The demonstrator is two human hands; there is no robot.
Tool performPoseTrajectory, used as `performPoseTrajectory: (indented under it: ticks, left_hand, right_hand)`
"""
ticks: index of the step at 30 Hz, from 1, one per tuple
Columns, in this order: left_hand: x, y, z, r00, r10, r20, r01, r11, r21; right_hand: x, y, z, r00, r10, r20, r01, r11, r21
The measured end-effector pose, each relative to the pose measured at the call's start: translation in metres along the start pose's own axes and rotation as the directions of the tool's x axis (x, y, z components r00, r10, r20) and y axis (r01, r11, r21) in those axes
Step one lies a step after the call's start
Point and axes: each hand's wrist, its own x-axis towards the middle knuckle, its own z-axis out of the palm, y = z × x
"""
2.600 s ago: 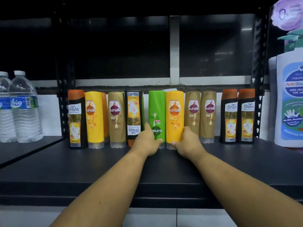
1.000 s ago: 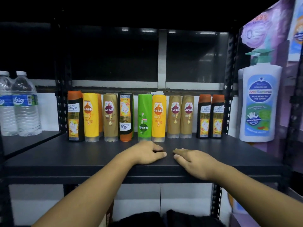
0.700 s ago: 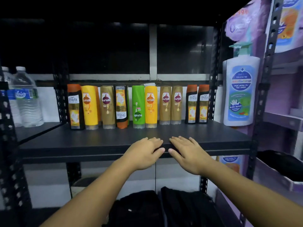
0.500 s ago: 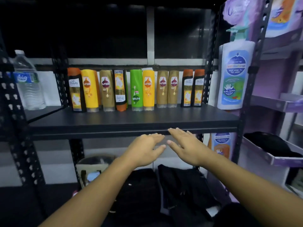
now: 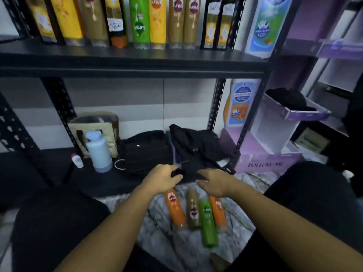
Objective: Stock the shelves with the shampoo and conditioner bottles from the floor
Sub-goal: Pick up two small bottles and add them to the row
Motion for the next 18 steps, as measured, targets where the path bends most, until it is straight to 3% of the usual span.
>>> performPoseTrajectory:
  ticks: [5, 18]
  left_hand:
    - [-0.001, -0.024, 0.046, 0.98, -0.103, 0.17, 0.103, 0.995, 0.006]
    - [0.06, -0.091, 0.127, 0.915, -0.275, 0.294, 0.279, 0.96, 0.029]
  right_hand:
    - [0.011, 0.01, 0.051, 0.985, 0.074, 0.153, -0.077, 0.997, 0.012]
    - [0.093, 0.058, 0.154, 0.925, 0.208, 0.318, -0.298, 0.917, 0.267]
